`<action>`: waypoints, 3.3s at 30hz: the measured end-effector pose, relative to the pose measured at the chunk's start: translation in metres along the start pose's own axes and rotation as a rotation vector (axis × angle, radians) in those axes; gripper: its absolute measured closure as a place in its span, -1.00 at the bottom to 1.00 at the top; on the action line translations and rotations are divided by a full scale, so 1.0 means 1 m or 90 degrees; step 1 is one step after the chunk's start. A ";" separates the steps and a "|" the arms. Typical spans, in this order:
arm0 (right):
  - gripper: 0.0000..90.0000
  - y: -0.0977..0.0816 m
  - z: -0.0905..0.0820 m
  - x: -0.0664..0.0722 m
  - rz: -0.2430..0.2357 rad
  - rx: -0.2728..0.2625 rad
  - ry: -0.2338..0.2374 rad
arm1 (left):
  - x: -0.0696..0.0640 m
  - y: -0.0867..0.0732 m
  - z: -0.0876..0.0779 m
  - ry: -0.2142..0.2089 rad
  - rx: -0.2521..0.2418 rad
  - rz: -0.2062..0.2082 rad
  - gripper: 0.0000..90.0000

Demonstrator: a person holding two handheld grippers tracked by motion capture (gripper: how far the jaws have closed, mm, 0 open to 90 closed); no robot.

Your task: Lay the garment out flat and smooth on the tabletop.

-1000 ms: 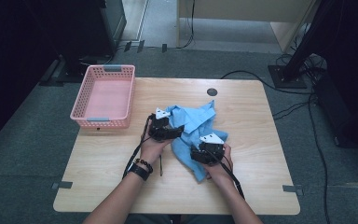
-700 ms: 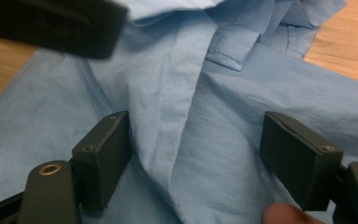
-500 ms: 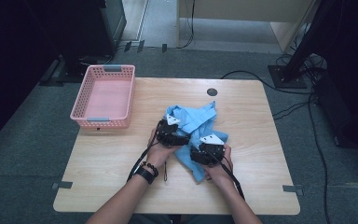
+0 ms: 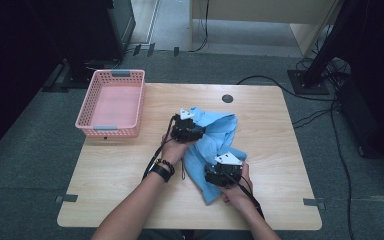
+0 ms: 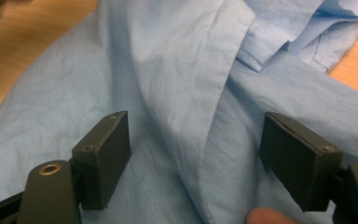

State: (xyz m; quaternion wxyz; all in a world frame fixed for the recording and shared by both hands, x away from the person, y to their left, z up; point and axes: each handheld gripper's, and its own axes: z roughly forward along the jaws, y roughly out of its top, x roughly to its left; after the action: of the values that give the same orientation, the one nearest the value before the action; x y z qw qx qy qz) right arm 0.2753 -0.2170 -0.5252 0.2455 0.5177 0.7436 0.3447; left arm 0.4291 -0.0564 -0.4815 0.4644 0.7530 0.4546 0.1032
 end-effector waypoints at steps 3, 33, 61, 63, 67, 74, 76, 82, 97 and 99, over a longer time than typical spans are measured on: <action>-0.46 -0.006 -0.008 0.002 -0.007 0.007 0.010 | 0.023 0.018 -0.002 0.025 -0.040 -0.099 -0.01; 0.44 0.029 -0.040 -0.068 0.113 -0.054 0.032 | 0.001 -0.036 -0.047 -0.030 0.037 -0.075 -0.31; 0.18 0.037 0.014 -0.089 0.169 0.036 0.013 | -0.003 -0.051 -0.035 -0.057 0.066 -0.051 1.00; 0.18 0.035 0.012 -0.094 0.178 0.041 0.010 | 0.002 -0.049 -0.042 -0.088 0.052 -0.058 1.00; 0.19 0.039 0.010 -0.095 0.195 0.023 0.036 | 0.008 -0.049 -0.047 -0.089 0.054 -0.053 1.00; 0.14 0.051 0.024 -0.080 0.206 0.041 0.062 | 0.015 -0.052 -0.050 -0.091 0.070 -0.032 1.00; 0.14 0.051 0.028 -0.081 0.214 0.045 0.049 | 0.018 -0.053 -0.052 -0.086 0.072 -0.030 1.00; 0.18 0.047 0.032 -0.081 0.175 0.072 0.011 | 0.035 -0.054 -0.059 -0.099 0.076 -0.049 1.00; 0.98 0.046 0.034 -0.065 0.017 0.068 -0.011 | 0.044 -0.058 -0.065 -0.092 0.085 -0.048 1.00; 0.98 0.045 0.031 -0.072 0.026 0.073 -0.020 | 0.049 -0.059 -0.067 -0.084 0.084 -0.056 1.00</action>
State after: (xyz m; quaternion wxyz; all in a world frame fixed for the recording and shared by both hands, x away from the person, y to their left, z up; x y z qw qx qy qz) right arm 0.3496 -0.2663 -0.5105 0.2202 0.5513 0.7475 0.2980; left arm 0.3833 0.0319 -0.5045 0.4469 0.7665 0.4613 0.0024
